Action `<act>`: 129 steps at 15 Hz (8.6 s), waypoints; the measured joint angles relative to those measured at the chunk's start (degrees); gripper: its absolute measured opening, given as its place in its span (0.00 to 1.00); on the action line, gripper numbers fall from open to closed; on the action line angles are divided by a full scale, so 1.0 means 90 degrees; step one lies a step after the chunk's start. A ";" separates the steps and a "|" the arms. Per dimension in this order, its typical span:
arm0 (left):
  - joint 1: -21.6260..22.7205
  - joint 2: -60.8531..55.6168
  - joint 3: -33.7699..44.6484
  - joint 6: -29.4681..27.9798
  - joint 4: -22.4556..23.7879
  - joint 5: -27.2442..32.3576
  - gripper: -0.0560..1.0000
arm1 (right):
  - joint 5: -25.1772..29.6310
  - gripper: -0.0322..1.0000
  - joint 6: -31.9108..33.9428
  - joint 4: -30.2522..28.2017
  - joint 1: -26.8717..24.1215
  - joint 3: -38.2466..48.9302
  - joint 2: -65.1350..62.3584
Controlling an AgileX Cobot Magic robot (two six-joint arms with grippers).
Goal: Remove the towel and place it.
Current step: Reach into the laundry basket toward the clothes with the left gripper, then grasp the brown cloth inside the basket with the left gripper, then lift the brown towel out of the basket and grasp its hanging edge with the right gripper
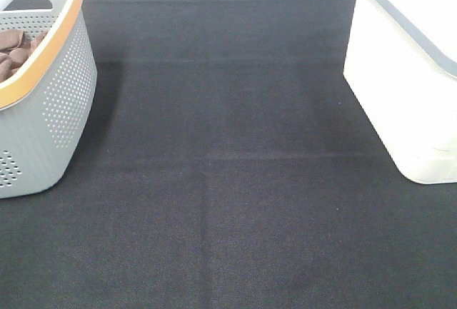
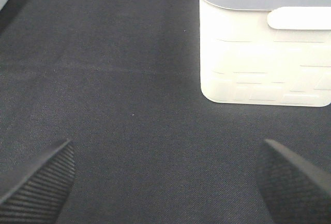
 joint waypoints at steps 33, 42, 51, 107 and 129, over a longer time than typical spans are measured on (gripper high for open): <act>0.0796 1.1395 -0.5978 -0.2897 0.1865 -0.0923 0.67 | 0.0000 0.89 0.0000 0.0000 0.0000 0.0000 0.0000; 0.0796 1.2484 -0.6672 -0.2693 0.1528 -0.1280 0.67 | 0.0000 0.89 0.0000 0.0000 0.0000 0.0000 0.0000; 0.0796 1.3146 -0.7175 -0.2336 0.1261 -0.1432 0.41 | 0.0000 0.89 0.0000 0.0000 0.0000 0.0000 0.0000; -0.2636 0.9785 -0.7576 0.4195 -0.7353 -0.4176 0.05 | -0.1420 0.81 -0.5449 0.6131 0.0840 -0.1318 0.5055; -0.3871 1.0893 -0.7576 0.4781 -0.7238 -0.5080 0.05 | -0.8792 0.77 -0.6544 0.4679 0.6334 -0.1464 0.9027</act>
